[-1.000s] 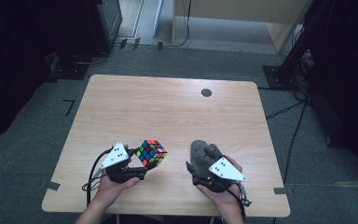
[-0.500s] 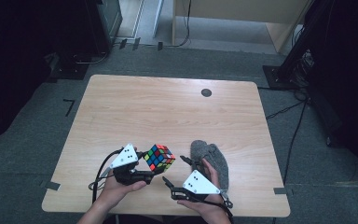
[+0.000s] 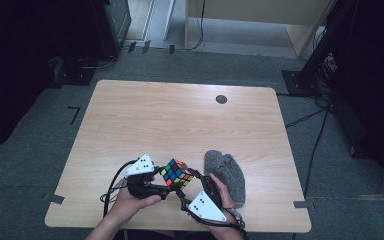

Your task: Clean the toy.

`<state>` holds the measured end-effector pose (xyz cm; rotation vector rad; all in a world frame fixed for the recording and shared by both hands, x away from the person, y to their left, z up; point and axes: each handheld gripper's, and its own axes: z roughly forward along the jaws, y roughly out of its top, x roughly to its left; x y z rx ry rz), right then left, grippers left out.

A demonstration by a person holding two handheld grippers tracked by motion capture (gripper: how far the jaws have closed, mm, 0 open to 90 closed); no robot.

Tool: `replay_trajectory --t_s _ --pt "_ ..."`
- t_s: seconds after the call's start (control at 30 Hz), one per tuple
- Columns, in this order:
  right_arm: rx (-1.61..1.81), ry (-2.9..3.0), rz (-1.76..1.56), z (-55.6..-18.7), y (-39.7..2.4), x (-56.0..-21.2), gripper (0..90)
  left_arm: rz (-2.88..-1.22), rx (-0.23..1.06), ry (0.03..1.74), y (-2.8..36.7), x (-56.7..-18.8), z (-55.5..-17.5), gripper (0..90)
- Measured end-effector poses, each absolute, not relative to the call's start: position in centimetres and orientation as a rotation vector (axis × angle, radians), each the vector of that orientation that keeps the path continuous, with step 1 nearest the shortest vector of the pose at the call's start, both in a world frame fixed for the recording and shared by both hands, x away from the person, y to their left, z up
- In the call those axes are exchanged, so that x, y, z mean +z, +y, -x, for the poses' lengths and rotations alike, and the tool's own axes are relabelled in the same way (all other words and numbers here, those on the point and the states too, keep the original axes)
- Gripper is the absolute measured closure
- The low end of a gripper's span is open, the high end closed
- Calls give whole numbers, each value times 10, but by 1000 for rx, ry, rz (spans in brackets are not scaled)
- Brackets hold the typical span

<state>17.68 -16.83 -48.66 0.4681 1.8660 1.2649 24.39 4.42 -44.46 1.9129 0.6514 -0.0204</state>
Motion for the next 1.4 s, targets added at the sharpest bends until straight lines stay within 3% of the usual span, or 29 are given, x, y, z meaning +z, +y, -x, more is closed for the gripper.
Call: replay_trajectory --t_s 0.2,0.3,0.53,0.8,1.1,1.4 --pt "1266 1891 -482 -176 -168 -486 345 -1892 -65 647 46 -444 -246 277" --pt "1279 1909 -521 -178 -170 -487 345 -1876 -52 639 49 -440 -247 228" --pt "1285 1934 -637 -185 -181 -489 347 -1795 6 624 67 -433 -250 206" --pt "1335 1935 -801 -191 -197 -476 348 -1876 202 598 72 -453 -252 221" --pt "1485 1999 -954 -186 -196 -454 347 -2028 514 388 49 -463 -231 226" --pt "1497 2057 -1079 -183 -186 -450 347 -2013 612 281 43 -464 -221 205"
